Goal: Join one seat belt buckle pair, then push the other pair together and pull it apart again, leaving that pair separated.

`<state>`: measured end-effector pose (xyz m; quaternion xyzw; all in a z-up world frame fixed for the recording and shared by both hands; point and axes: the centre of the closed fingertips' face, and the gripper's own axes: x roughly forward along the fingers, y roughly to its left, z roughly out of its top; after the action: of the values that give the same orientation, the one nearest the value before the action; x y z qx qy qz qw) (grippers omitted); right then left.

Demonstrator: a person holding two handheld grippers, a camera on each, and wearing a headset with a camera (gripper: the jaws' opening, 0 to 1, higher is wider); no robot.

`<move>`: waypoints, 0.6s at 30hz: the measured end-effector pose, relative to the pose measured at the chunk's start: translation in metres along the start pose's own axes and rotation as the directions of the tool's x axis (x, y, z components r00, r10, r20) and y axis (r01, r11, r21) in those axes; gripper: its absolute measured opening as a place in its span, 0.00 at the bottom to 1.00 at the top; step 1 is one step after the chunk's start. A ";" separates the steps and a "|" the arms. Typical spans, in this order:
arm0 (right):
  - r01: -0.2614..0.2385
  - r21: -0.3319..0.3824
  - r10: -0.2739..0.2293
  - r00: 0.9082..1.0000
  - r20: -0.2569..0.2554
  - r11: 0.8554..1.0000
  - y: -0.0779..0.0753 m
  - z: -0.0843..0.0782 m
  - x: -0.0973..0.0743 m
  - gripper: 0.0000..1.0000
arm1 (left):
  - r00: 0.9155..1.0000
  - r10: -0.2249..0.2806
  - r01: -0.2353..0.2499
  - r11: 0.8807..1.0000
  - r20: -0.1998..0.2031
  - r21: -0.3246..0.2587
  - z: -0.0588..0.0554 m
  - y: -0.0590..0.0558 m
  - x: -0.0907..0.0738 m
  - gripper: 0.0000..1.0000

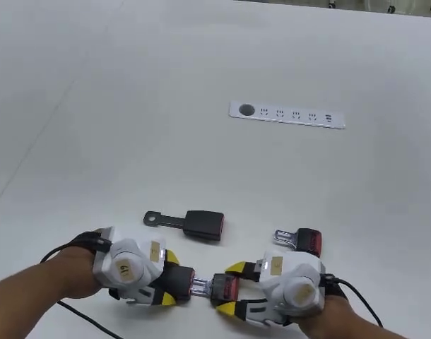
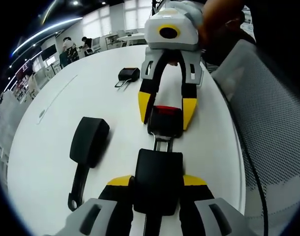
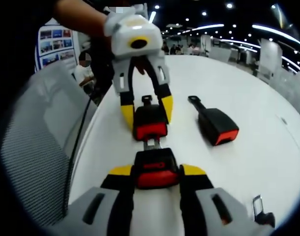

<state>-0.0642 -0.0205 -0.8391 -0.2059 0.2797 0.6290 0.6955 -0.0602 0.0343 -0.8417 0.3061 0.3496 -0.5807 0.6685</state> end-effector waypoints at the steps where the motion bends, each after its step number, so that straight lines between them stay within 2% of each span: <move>1: 0.005 -0.005 -0.005 1.000 -0.007 1.000 0.000 0.002 0.002 0.35 | 1.000 -0.002 0.002 1.000 -0.006 0.006 0.000 0.000 0.000 0.37; 5: 0.004 0.002 -0.004 1.000 -0.002 1.000 -0.004 0.000 0.000 0.35 | 1.000 -0.004 0.004 1.000 -0.001 0.007 0.001 -0.001 -0.001 0.37; 13: -0.006 0.002 0.006 1.000 -0.019 1.000 -0.004 0.005 0.004 0.35 | 0.999 -0.039 0.042 0.996 -0.037 0.082 0.003 -0.002 0.002 0.36; 18: -0.008 0.002 0.008 1.000 -0.023 1.000 -0.002 0.005 0.004 0.35 | 0.998 -0.049 0.052 0.995 -0.041 0.090 0.002 -0.001 0.002 0.36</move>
<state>-0.0615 -0.0147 -0.8380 -0.2114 0.2892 0.6289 0.6900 -0.0605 0.0313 -0.8426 0.3386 0.3435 -0.6066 0.6320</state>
